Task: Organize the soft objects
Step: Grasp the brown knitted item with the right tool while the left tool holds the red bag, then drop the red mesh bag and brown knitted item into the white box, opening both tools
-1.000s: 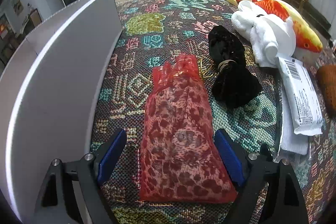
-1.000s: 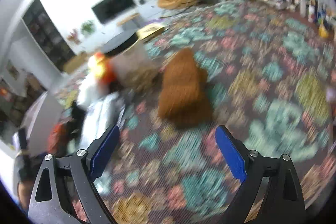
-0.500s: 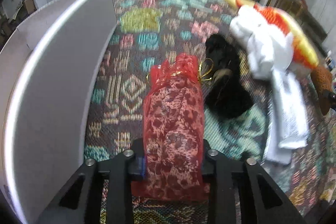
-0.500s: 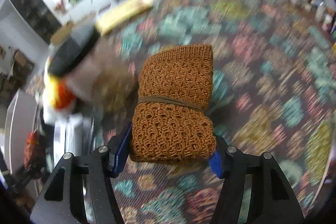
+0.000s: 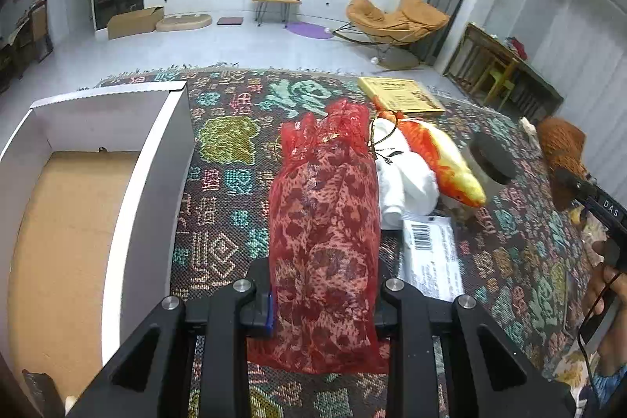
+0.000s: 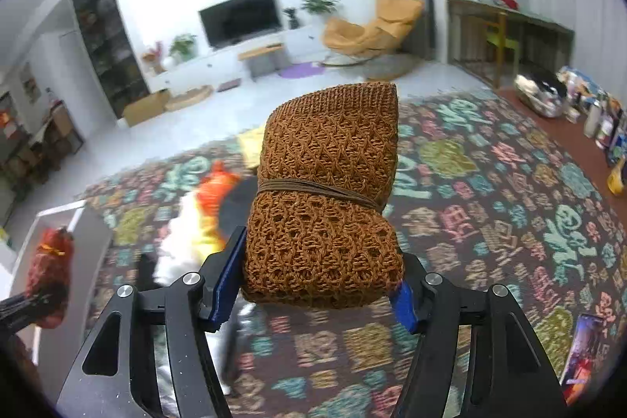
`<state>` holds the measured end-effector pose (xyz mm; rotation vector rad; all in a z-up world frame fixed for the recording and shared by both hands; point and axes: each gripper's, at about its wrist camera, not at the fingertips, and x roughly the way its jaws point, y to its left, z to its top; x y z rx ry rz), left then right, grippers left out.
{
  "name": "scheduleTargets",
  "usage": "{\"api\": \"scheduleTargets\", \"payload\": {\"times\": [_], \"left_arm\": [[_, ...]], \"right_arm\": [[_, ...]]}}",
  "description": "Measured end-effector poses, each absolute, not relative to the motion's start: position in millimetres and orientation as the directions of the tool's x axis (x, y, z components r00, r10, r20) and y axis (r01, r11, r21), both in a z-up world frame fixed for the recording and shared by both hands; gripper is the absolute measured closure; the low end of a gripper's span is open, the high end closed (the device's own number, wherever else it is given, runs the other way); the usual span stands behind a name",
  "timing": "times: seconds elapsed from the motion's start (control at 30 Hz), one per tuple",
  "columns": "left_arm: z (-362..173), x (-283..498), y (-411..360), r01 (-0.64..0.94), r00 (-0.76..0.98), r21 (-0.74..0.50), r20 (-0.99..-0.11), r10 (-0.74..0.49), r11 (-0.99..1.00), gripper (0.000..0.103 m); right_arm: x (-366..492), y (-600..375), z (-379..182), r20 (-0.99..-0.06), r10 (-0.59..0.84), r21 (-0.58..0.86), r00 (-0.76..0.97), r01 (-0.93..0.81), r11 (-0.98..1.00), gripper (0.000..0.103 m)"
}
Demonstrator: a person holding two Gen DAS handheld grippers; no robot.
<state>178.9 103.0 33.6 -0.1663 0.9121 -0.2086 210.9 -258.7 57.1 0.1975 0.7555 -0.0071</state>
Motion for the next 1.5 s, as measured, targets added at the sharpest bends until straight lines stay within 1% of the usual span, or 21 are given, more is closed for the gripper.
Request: {"api": "scheduleTargets", "payload": {"times": [0.17, 0.27, 0.37, 0.47, 0.57, 0.77, 0.87, 0.93, 0.97, 1.0, 1.03, 1.07, 1.1, 1.17, 1.33, 1.43, 1.5], "left_arm": [[51.7, 166.5, 112.3, 0.115, 0.607, -0.280, -0.740, -0.291, 0.953, 0.074], [62.5, 159.6, 123.0, 0.118, 0.627, -0.293, -0.719, -0.300, 0.949, 0.074], [70.9, 144.5, 142.0, 0.113, 0.642, -0.282, -0.711, -0.287, 0.953, 0.074], [72.6, 124.1, 168.9, 0.086, 0.648, -0.274, -0.715, -0.263, 0.958, 0.074], [73.4, 99.5, 206.3, 0.033, 0.653, -0.247, -0.729, -0.208, 0.969, 0.074], [71.8, 47.4, 293.5, -0.142, 0.643, -0.124, -0.766, -0.004, 0.982, 0.074], [62.4, 24.2, 332.1, -0.232, 0.611, -0.077, -0.787, 0.084, 0.970, 0.074], [53.1, 10.5, 350.8, -0.294, 0.578, -0.035, -0.802, 0.149, 0.955, 0.071], [46.9, 5.2, 358.0, -0.323, 0.558, -0.014, -0.811, 0.179, 0.946, 0.061], [40.2, -0.5, 366.1, -0.356, 0.539, -0.003, -0.818, 0.203, 0.934, 0.037], [34.4, -7.7, 371.6, -0.388, 0.528, -0.005, -0.821, 0.218, 0.922, 0.023], [29.6, -13.0, 378.3, -0.416, 0.525, -0.011, -0.819, 0.230, 0.909, 0.005], [26.0, -18.3, 382.7, -0.446, 0.527, -0.015, -0.813, 0.249, 0.895, 0.003], [19.8, -25.6, 389.4, -0.482, 0.519, -0.024, -0.813, 0.264, 0.876, 0.003], [13.8, -29.7, 388.1, -0.505, 0.545, -0.086, -0.803, 0.240, 0.859, 0.003], [23.2, -25.9, 374.4, -0.475, 0.594, -0.130, -0.777, 0.209, 0.870, 0.003], [33.1, -19.4, 350.5, -0.421, 0.636, -0.149, -0.752, 0.173, 0.895, 0.003]], "right_arm": [[198.5, -238.8, 74.0, -0.670, 0.102, 0.174, 0.735, 0.022, 0.984, 0.036], [193.2, -221.7, 79.8, -0.672, 0.109, 0.145, 0.733, -0.014, 0.989, 0.036], [183.8, -189.4, 75.0, -0.689, 0.134, 0.108, 0.712, -0.081, 0.991, 0.036], [171.2, -150.2, 66.0, -0.712, 0.196, 0.120, 0.674, -0.158, 0.980, 0.036], [154.5, -96.2, 62.9, -0.723, 0.301, 0.171, 0.622, -0.261, 0.950, 0.036], [116.5, 23.5, 83.6, -0.682, 0.545, 0.303, 0.487, -0.491, 0.817, 0.035], [104.3, 77.7, 93.5, -0.656, 0.629, 0.359, 0.416, -0.561, 0.746, 0.035], [97.3, 111.8, 91.7, -0.647, 0.661, 0.375, 0.380, -0.596, 0.710, 0.030], [95.5, 122.6, 88.9, -0.643, 0.674, 0.384, 0.365, -0.607, 0.695, 0.027], [94.7, 136.5, 81.6, -0.645, 0.692, 0.407, 0.324, -0.621, 0.670, 0.019], [95.0, 148.0, 72.0, -0.666, 0.692, 0.425, 0.279, -0.621, 0.659, 0.019], [95.9, 155.2, 62.8, -0.686, 0.686, 0.437, 0.243, -0.615, 0.656, 0.019], [95.3, 159.2, 54.2, -0.704, 0.678, 0.449, 0.210, -0.608, 0.654, 0.019], [94.6, 154.5, 45.5, -0.710, 0.674, 0.450, 0.203, -0.606, 0.657, 0.019], [98.4, 116.4, 40.5, -0.711, 0.634, 0.391, 0.304, -0.579, 0.716, 0.019], [101.9, 78.0, 37.5, -0.718, 0.557, 0.301, 0.418, -0.535, 0.789, 0.019], [101.4, 45.6, 29.5, -0.732, 0.451, 0.199, 0.511, -0.473, 0.858, 0.019]]}}
